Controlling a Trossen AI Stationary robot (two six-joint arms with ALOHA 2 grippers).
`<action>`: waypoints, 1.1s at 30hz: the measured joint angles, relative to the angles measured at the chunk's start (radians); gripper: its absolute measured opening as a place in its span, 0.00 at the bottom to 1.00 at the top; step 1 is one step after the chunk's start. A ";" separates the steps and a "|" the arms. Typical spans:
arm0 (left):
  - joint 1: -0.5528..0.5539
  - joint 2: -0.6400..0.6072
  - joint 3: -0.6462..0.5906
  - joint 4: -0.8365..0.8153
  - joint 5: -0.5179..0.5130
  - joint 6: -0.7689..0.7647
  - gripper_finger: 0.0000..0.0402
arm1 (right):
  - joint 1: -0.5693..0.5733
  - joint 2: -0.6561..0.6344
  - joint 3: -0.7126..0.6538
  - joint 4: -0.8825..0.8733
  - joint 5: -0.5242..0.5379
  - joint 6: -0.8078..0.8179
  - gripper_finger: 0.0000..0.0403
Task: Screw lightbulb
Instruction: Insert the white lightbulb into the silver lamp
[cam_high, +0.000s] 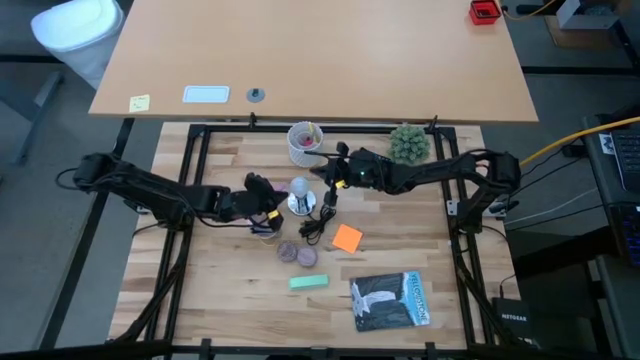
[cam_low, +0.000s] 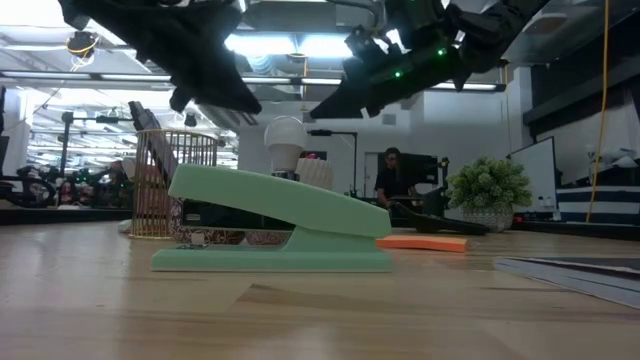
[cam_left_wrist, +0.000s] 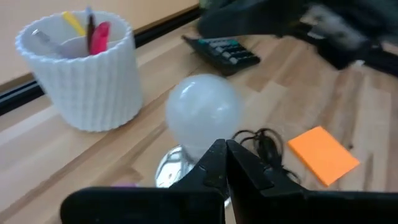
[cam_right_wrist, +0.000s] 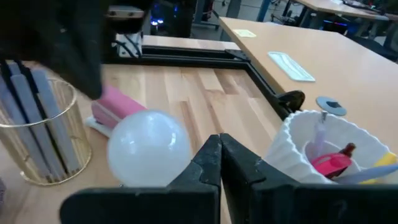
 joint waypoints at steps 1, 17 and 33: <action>-0.003 0.006 0.000 0.017 0.000 0.008 0.00 | -0.004 0.006 0.000 0.010 -0.006 0.000 0.02; -0.004 0.088 0.000 0.080 -0.009 0.047 0.00 | -0.016 0.064 0.000 0.055 -0.096 0.012 0.02; 0.028 0.088 0.000 0.081 -0.020 0.043 0.00 | -0.017 0.079 0.000 0.057 -0.156 0.016 0.02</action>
